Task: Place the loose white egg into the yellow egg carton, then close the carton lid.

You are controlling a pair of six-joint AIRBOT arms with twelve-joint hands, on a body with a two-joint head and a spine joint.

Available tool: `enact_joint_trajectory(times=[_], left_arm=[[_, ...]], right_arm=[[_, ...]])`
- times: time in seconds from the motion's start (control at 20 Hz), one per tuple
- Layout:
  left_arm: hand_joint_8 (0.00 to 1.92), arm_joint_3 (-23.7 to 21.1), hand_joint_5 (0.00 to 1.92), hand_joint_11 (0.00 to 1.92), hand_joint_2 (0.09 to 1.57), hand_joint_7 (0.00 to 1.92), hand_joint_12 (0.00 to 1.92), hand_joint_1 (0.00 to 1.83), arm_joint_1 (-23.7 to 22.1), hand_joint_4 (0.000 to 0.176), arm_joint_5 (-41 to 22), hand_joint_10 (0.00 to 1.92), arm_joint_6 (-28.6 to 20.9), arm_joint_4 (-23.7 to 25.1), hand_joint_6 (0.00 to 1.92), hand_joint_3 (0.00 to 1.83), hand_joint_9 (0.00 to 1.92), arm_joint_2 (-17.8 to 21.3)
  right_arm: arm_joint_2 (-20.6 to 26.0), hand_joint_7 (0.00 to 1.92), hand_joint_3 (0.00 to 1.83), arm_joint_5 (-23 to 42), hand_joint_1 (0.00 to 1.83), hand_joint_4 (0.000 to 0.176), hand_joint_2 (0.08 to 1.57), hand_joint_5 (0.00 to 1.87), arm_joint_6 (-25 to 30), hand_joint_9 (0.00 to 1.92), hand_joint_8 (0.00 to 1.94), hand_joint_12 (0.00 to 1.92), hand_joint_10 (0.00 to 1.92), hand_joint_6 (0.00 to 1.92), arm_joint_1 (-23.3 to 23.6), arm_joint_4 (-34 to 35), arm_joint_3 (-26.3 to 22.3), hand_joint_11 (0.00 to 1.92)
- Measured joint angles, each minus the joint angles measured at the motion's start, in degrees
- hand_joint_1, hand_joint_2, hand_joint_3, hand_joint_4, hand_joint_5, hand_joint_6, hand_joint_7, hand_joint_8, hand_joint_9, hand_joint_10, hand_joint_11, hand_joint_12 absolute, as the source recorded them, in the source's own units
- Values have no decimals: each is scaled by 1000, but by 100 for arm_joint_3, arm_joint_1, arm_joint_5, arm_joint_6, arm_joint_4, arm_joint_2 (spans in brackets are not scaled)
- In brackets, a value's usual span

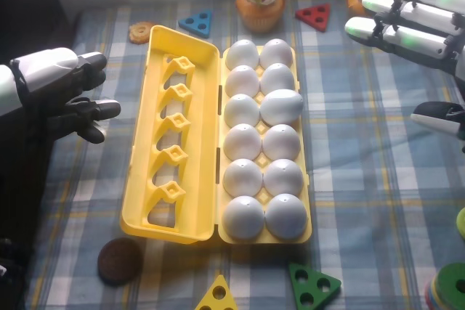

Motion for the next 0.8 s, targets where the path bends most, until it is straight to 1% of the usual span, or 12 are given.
enact_joint_trajectory(times=[0.1,0.15,0.2,0.25,0.3,0.35,0.45,0.55,0.65,0.7,0.75,0.8], left_arm=[[0,116,0,235,1219,0,1421,0,0,0,92,35,-127,0,0,0,411,-105],[0,120,0,229,1214,0,1419,0,2,0,188,31,-157,11,0,0,403,-129],[0,127,0,263,1203,0,1367,0,13,0,223,33,-177,72,0,0,411,-136],[0,153,0,290,1218,0,1285,0,13,0,229,29,-205,96,0,0,410,-177],[0,232,0,303,1227,0,1249,0,7,0,247,23,-409,225,0,0,404,-245],[0,278,0,276,1228,0,1234,0,-20,0,319,14,-459,273,0,1,386,-341],[0,280,0,145,1229,0,1315,0,-46,0,476,5,-601,577,0,0,360,-417],[0,286,0,105,1233,0,1370,0,-199,3,562,6,-669,835,0,1,343,-428],[0,308,0,112,1237,0,1444,0,-258,0,601,3,-743,927,0,1,327,-433],[0,310,0,84,1234,0,1496,0,-306,3,678,6,-776,997,0,0,334,-433],[0,345,0,16,1236,0,1520,0,-413,16,774,1,-876,1215,0,0,307,-433],[0,369,0,2,1235,0,1481,0,-472,29,820,2,-946,1296,0,0,278,-433]], right_arm=[[-2,0,0,2,577,12,1350,0,0,0,0,538,124,0,0,0,0,0],[0,0,0,0,514,0,1355,0,0,0,0,348,24,0,0,-2,0,0],[-2,0,0,0,465,0,1354,0,0,0,0,211,4,0,0,-2,0,0],[0,0,0,0,469,0,1345,0,0,0,0,342,0,0,0,-2,0,0],[-2,0,0,2,506,0,1345,0,0,0,0,635,0,0,0,-4,0,0],[0,0,0,0,507,0,1345,0,0,0,0,776,0,0,0,-11,-2,0],[-2,0,0,11,535,0,1345,0,0,0,0,645,0,0,0,-28,-13,0],[-2,0,1,4,520,0,1347,0,0,0,0,640,0,0,0,-15,-13,0],[-7,0,2,33,470,0,1354,0,0,0,0,430,0,0,0,-22,-13,0],[-7,0,0,33,505,0,1351,0,0,0,0,420,0,0,0,-17,-11,0],[-7,0,1,37,500,0,1355,0,0,0,0,323,0,0,0,-17,-13,0],[-7,0,3,42,476,0,1360,0,0,0,0,307,0,0,0,-20,-11,0]])
